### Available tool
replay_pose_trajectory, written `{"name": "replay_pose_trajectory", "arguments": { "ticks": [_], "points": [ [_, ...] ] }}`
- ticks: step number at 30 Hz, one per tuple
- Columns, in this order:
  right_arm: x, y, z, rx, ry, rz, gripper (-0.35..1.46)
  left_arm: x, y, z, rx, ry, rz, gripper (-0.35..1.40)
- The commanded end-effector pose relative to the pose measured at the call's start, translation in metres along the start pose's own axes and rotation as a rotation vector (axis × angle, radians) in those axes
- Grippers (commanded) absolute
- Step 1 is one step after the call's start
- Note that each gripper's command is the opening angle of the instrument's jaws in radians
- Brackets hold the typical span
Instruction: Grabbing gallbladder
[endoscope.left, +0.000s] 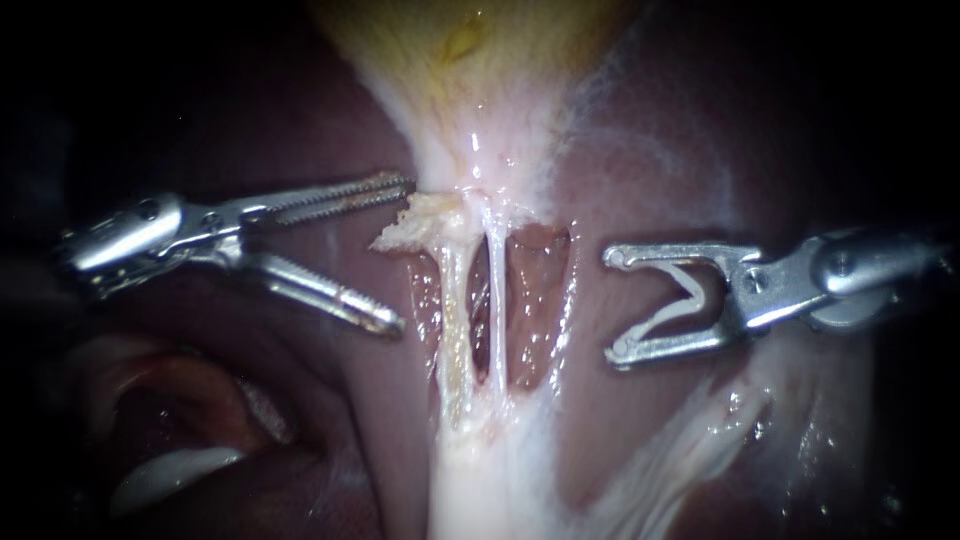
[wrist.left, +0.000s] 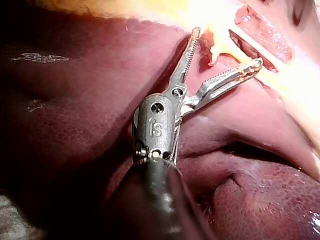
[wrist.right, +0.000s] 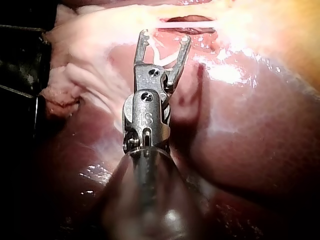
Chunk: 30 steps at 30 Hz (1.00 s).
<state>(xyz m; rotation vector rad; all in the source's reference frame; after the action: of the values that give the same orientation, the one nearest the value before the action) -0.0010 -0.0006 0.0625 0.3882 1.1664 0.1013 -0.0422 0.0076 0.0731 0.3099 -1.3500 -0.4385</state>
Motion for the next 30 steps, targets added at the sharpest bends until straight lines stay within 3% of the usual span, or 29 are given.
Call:
{"name": "replay_pose_trajectory", "arguments": {
  "ticks": [1, 6, 10, 18, 24, 30],
  "points": [
    [0.0000, 0.0000, 0.0000, -0.001, 0.000, 0.000, 0.49, 0.0000, 0.0000, 0.0001, -0.002, 0.000, -0.006, 0.77],
    [0.0000, 0.0000, 0.0000, -0.001, 0.000, 0.000, 0.49, 0.0000, 0.0001, 0.0000, -0.013, 0.001, -0.047, 0.44],
    [0.0000, 0.0000, 0.0000, -0.001, 0.000, 0.000, 0.49, 0.0001, 0.0002, -0.0001, -0.016, 0.001, -0.065, 0.32],
    [0.0000, 0.0000, 0.0000, -0.001, 0.000, 0.000, 0.49, 0.0011, 0.0013, -0.0008, -0.031, 0.013, -0.068, -0.35],
    [0.0000, 0.0000, 0.0000, -0.001, 0.000, 0.000, 0.49, 0.0030, 0.0024, -0.0013, -0.051, 0.037, -0.065, -0.35],
    [0.0000, 0.0000, 0.0000, -0.001, 0.000, 0.000, 0.49, 0.0027, 0.0020, -0.0025, -0.049, 0.050, -0.132, -0.35]
  ]
}}
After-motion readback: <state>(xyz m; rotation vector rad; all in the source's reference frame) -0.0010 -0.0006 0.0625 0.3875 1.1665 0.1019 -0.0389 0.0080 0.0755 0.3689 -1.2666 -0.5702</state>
